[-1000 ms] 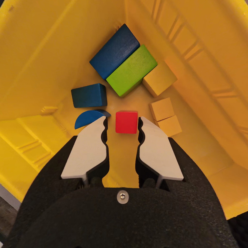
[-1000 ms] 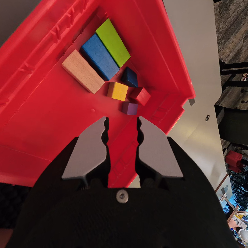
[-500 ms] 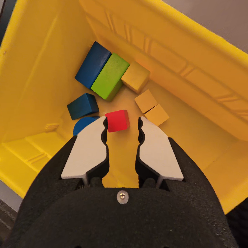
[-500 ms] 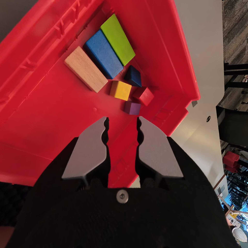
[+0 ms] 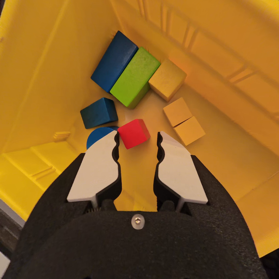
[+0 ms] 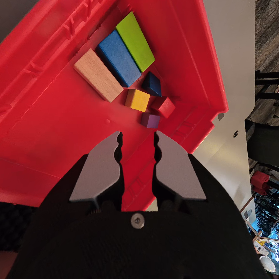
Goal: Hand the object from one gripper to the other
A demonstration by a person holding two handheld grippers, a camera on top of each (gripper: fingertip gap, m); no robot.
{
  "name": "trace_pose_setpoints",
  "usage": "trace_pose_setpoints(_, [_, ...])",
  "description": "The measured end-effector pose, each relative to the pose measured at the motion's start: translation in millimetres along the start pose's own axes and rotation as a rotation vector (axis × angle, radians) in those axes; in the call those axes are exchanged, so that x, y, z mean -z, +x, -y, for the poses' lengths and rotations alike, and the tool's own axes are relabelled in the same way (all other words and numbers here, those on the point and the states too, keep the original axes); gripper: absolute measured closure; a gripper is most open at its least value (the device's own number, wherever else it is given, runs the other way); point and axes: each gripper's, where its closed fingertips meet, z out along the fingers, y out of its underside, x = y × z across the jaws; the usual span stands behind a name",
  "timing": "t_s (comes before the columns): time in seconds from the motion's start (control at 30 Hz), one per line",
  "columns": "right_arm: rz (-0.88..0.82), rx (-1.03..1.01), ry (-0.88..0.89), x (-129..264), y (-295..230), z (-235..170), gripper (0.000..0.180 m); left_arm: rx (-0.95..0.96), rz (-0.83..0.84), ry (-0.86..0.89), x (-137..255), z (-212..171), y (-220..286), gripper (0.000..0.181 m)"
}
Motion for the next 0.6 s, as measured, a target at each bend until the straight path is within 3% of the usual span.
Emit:
trace_pose_setpoints(0.3, [0.01, 0.012, -0.014, -2.6, -2.8, -1.4, 0.139, -0.05, -0.048, -0.003, 5.6, 1.6, 14.3, 0.137])
trace_pose_setpoints(0.6, [0.011, 0.014, -0.02, -3.5, -3.3, -3.1, 0.139, 0.034, -0.017, -0.05, -3.0, -0.6, 5.8, 0.135])
